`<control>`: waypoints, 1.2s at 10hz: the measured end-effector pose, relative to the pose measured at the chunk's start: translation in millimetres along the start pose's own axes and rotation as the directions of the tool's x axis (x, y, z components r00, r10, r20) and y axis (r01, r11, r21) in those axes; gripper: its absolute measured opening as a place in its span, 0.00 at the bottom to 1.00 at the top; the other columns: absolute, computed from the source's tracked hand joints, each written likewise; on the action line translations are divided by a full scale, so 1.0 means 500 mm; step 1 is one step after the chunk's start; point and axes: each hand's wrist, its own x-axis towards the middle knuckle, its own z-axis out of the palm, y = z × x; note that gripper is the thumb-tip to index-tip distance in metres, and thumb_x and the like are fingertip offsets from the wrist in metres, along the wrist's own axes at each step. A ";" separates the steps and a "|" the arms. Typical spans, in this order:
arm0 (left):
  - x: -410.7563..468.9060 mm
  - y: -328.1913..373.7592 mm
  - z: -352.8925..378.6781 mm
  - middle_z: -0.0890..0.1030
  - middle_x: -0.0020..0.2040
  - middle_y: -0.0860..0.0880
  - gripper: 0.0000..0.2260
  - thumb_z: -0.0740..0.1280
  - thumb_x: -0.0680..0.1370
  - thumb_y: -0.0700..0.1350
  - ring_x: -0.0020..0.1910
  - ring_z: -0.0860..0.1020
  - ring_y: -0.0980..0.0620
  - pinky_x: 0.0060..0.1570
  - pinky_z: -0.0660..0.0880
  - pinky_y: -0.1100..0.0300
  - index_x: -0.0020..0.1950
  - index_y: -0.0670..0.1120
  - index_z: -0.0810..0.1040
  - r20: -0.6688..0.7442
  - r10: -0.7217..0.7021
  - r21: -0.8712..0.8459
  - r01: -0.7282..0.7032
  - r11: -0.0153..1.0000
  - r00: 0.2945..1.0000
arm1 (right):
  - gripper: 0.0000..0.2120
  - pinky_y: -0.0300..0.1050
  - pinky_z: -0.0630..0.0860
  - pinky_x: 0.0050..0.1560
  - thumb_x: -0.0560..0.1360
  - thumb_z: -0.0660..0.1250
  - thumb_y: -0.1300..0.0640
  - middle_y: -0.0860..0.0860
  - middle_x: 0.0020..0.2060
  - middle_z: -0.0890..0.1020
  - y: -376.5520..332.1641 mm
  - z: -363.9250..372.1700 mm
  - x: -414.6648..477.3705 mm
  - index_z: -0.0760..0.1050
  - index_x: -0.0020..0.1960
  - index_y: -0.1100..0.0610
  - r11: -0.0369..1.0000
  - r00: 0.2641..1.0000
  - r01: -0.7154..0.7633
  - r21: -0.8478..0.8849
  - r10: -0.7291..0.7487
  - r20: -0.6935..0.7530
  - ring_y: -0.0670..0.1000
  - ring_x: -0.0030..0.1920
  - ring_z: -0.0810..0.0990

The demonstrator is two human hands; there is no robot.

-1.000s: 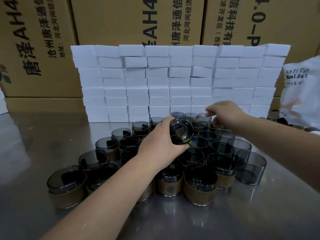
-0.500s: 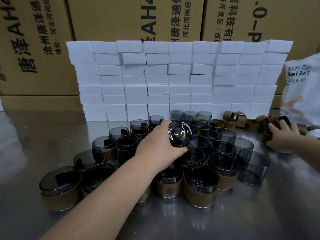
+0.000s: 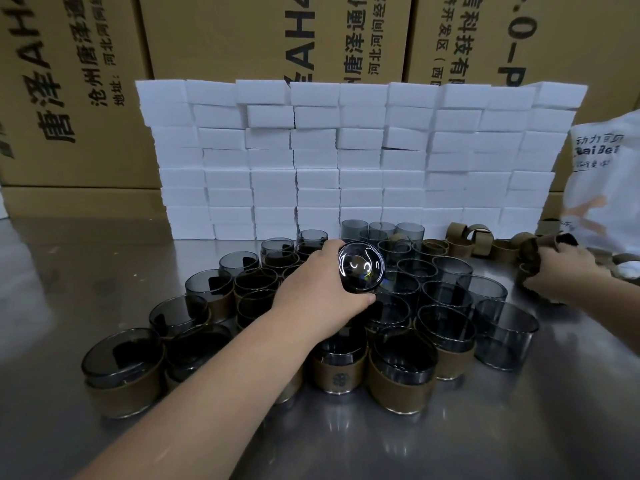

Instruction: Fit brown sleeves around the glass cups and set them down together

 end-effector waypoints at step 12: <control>-0.002 0.004 0.000 0.75 0.58 0.54 0.31 0.72 0.65 0.60 0.54 0.77 0.51 0.50 0.74 0.54 0.64 0.58 0.63 -0.015 0.030 0.075 -0.029 0.997 0.999 | 0.15 0.32 0.70 0.28 0.69 0.66 0.66 0.46 0.35 0.75 -0.305 -0.185 -0.313 0.65 0.42 0.49 0.222 0.933 0.351 0.910 -0.160 -0.321 0.42 0.30 0.73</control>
